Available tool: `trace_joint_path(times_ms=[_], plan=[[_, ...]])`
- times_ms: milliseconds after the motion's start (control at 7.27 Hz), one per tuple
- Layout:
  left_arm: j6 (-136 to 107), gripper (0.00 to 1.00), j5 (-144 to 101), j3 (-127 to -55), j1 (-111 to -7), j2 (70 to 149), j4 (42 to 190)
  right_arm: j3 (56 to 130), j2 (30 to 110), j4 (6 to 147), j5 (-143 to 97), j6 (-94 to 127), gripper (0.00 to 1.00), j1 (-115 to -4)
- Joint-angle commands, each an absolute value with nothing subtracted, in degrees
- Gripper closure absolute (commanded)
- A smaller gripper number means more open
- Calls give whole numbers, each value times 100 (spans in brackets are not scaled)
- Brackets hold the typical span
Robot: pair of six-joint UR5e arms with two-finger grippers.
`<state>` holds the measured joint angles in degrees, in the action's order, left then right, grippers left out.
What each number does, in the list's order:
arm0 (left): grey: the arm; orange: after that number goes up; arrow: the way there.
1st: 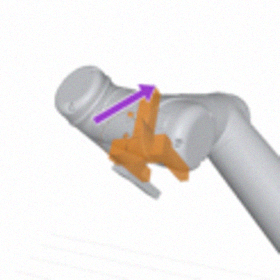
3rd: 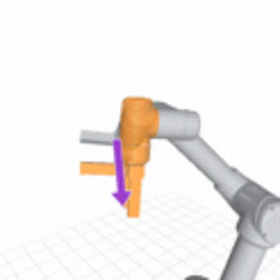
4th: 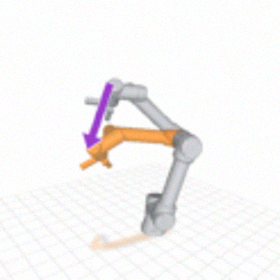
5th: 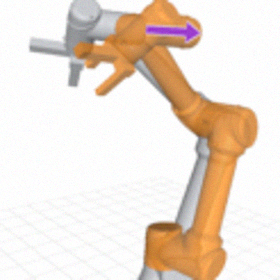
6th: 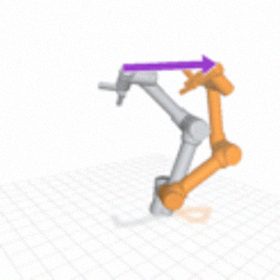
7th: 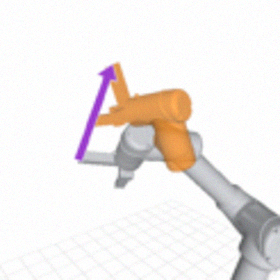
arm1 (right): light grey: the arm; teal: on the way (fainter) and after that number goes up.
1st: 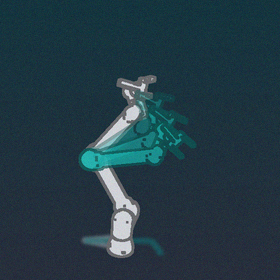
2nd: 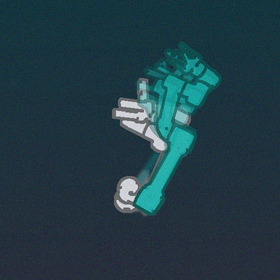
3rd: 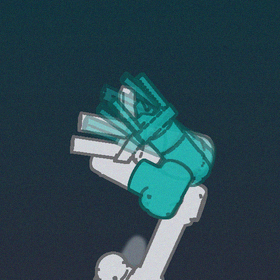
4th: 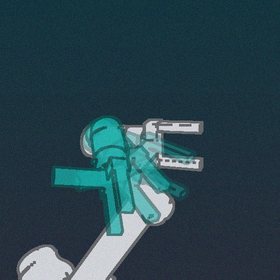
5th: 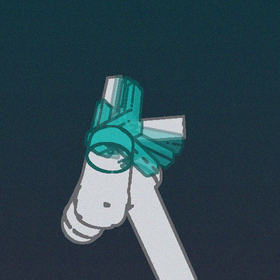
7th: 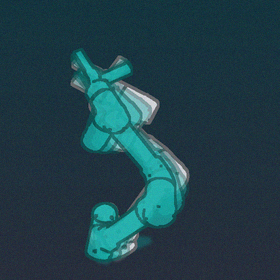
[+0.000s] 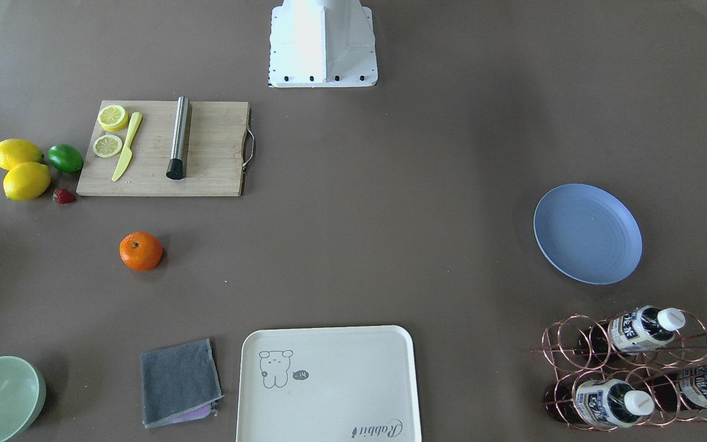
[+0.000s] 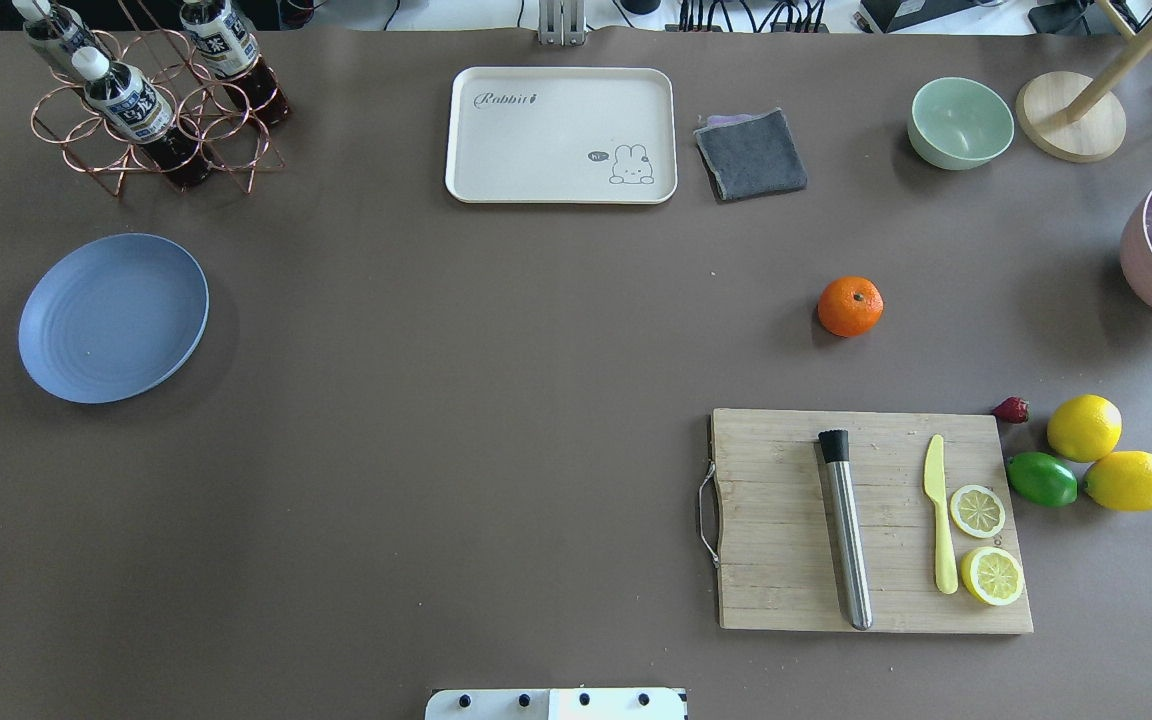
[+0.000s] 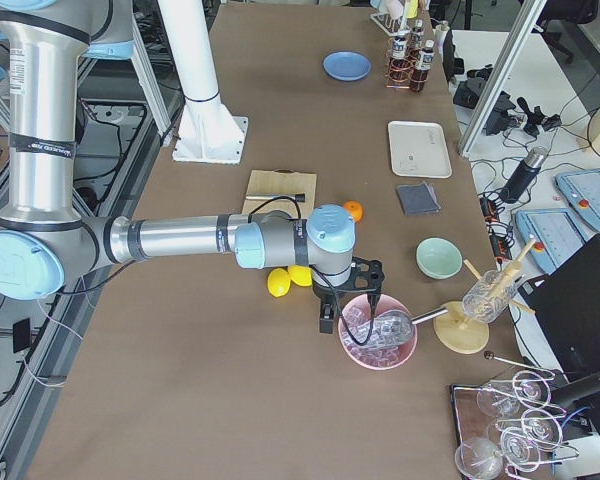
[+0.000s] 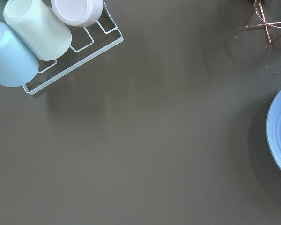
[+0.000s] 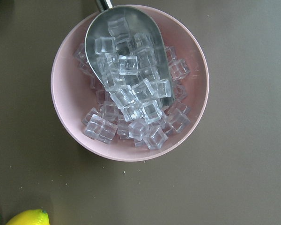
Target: Pick orange to plate
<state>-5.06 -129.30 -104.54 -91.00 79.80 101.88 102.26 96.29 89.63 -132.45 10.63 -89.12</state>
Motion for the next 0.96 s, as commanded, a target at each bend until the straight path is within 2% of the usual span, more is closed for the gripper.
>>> trace_joint_path(times_ms=[0, 825], plan=[[-518, 2, -12963, -10442, -9097, 7763, 10378, 10256, 9668, 8956, -13254, 1063, 0, -8912], [-519, 2, -12973, -10353, -9097, 7743, 10371, 10292, 9738, 8947, -13430, 1055, 0, -8912]])
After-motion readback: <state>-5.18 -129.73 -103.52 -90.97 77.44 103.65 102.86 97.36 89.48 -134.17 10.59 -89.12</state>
